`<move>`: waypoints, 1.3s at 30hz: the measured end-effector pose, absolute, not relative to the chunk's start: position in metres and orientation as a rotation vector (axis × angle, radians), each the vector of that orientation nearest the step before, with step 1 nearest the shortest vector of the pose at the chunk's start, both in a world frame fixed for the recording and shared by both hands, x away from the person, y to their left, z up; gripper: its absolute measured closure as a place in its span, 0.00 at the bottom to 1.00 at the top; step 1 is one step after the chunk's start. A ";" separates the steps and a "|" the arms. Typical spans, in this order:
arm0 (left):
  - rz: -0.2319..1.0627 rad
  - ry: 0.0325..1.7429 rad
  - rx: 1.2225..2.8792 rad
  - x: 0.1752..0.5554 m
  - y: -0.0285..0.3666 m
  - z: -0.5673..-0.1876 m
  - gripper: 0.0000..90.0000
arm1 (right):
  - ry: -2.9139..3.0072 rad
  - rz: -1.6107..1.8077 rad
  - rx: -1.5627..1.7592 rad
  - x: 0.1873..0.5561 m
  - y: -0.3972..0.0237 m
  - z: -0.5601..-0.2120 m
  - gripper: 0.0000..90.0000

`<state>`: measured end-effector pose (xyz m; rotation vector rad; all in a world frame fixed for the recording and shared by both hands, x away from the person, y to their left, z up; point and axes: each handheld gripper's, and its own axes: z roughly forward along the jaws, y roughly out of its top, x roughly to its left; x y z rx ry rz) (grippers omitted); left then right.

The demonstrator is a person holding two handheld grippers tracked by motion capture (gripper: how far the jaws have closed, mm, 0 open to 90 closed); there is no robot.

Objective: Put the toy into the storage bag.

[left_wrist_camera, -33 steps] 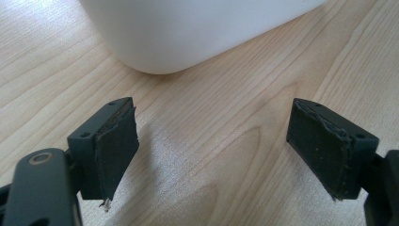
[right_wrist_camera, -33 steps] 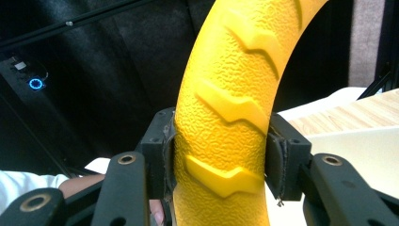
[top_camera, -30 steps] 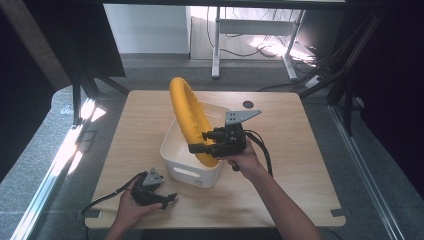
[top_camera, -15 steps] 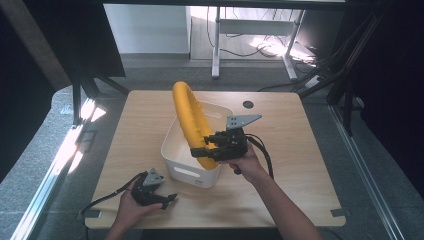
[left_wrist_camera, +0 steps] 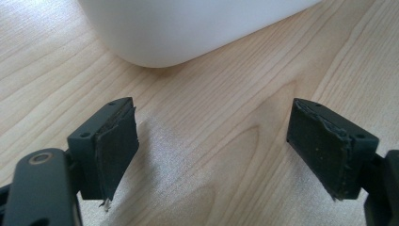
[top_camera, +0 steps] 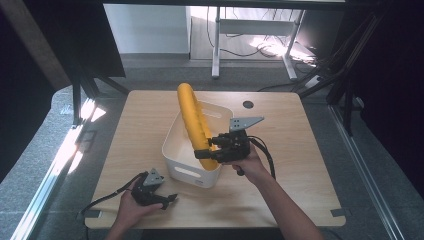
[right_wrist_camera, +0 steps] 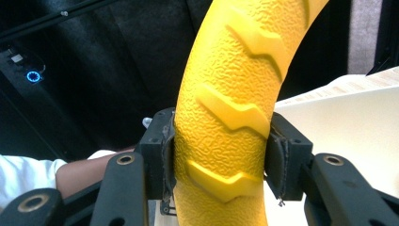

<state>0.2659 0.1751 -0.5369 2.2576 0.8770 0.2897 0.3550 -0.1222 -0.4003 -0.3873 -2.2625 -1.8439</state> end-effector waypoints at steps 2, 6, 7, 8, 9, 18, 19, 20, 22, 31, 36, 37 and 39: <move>0.289 0.877 2.259 0.266 0.175 -0.537 0.19 | -2.268 -1.837 -0.384 0.355 -0.123 -0.402 0.56; 0.289 0.877 2.260 0.266 0.175 -0.537 0.19 | -2.271 -1.831 -0.396 0.355 -0.125 -0.405 0.56; 0.289 0.877 2.260 0.266 0.175 -0.537 0.19 | -2.274 -1.831 -0.394 0.355 -0.126 -0.406 0.55; 0.289 0.877 2.261 0.266 0.175 -0.537 0.19 | -2.277 -1.826 -0.397 0.355 -0.126 -0.406 0.55; 0.289 0.877 2.261 0.266 0.175 -0.537 0.19 | -2.280 -1.823 -0.400 0.355 -0.127 -0.407 0.55; 0.287 0.879 2.263 0.266 0.175 -0.537 0.19 | -2.292 -1.820 -0.437 0.354 -0.131 -0.406 0.49; 0.286 0.879 2.263 0.266 0.174 -0.537 0.19 | -2.295 -1.826 -0.446 0.354 -0.131 -0.406 0.48; 0.287 0.879 2.263 0.266 0.174 -0.538 0.19 | -2.305 -1.829 -0.452 0.353 -0.132 -0.405 0.48; 0.288 0.879 2.264 0.266 0.175 -0.538 0.19 | -2.317 -1.841 -0.468 0.352 -0.133 -0.404 0.47; 0.291 0.880 2.266 0.266 0.174 -0.538 0.19 | -2.332 -1.904 -0.528 0.345 -0.147 -0.399 0.41; 0.292 0.880 2.266 0.266 0.175 -0.538 0.19 | -2.354 -1.939 -0.517 0.338 -0.159 -0.398 0.39; 0.293 0.880 2.266 0.266 0.175 -0.538 0.19 | -2.362 -1.944 -0.519 0.336 -0.162 -0.398 0.39; 0.294 0.880 2.264 0.266 0.175 -0.537 0.19 | -2.377 -1.974 -0.516 0.332 -0.169 -0.398 0.39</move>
